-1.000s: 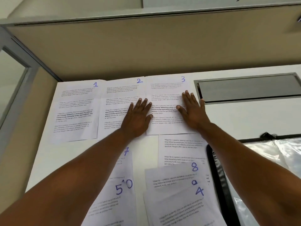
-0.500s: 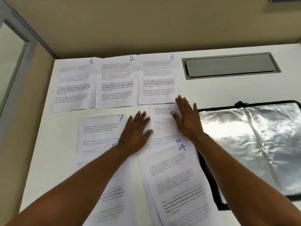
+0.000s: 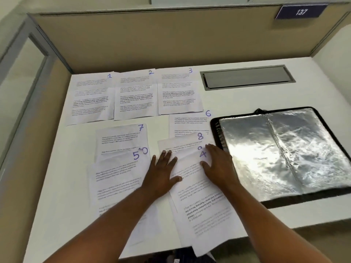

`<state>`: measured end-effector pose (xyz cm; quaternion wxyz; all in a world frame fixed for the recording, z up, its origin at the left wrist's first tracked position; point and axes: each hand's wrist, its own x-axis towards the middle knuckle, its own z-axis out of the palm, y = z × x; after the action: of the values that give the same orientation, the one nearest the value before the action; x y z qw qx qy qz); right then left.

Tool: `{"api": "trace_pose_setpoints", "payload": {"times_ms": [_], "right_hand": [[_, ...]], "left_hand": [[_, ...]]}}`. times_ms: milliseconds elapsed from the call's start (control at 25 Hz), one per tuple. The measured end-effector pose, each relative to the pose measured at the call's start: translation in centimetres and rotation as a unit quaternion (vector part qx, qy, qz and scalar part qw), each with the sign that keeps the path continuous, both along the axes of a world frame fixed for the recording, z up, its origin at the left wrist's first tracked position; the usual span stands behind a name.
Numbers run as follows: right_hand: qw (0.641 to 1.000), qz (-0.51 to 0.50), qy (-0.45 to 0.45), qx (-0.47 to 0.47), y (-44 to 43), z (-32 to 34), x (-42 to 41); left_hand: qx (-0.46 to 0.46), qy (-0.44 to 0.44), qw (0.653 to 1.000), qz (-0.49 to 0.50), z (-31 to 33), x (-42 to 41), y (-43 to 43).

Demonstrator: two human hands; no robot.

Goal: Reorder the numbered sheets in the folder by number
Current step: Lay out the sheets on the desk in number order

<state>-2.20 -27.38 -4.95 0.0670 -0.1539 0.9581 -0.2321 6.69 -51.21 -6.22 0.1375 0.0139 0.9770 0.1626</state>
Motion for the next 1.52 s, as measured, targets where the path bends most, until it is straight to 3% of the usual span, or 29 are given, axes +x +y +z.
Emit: {"api": "trace_pose_setpoints", "payload": {"times_ms": [280,440,600,760,960,1160,1520], "right_hand": [[0.998,-0.055,-0.019,-0.008,0.3,1.8,4.1],[0.993,-0.103,-0.009,-0.060,1.2,3.1,5.4],[0.971,-0.159,-0.075,-0.163,2.2,4.4,5.3],[0.972,-0.153,-0.080,-0.159,2.6,5.3,4.5],[0.948,-0.141,-0.073,-0.276,3.9,6.5,1.4],[0.909,-0.108,-0.107,-0.388,6.4,8.1,-4.5],[0.906,-0.045,-0.135,-0.398,13.4,10.7,-16.4]], "left_hand": [[0.127,0.077,0.984,0.098,0.6,-0.1,0.7],[0.184,0.112,0.965,0.150,1.7,1.1,1.0],[0.214,0.123,0.955,0.162,3.6,1.7,1.1],[0.258,0.120,0.940,0.185,5.1,2.2,1.1],[0.378,0.105,0.874,0.285,6.4,1.6,0.3],[0.492,0.088,0.761,0.413,6.7,-1.0,3.0],[0.523,0.155,0.701,0.459,10.5,-9.0,11.6]]}}
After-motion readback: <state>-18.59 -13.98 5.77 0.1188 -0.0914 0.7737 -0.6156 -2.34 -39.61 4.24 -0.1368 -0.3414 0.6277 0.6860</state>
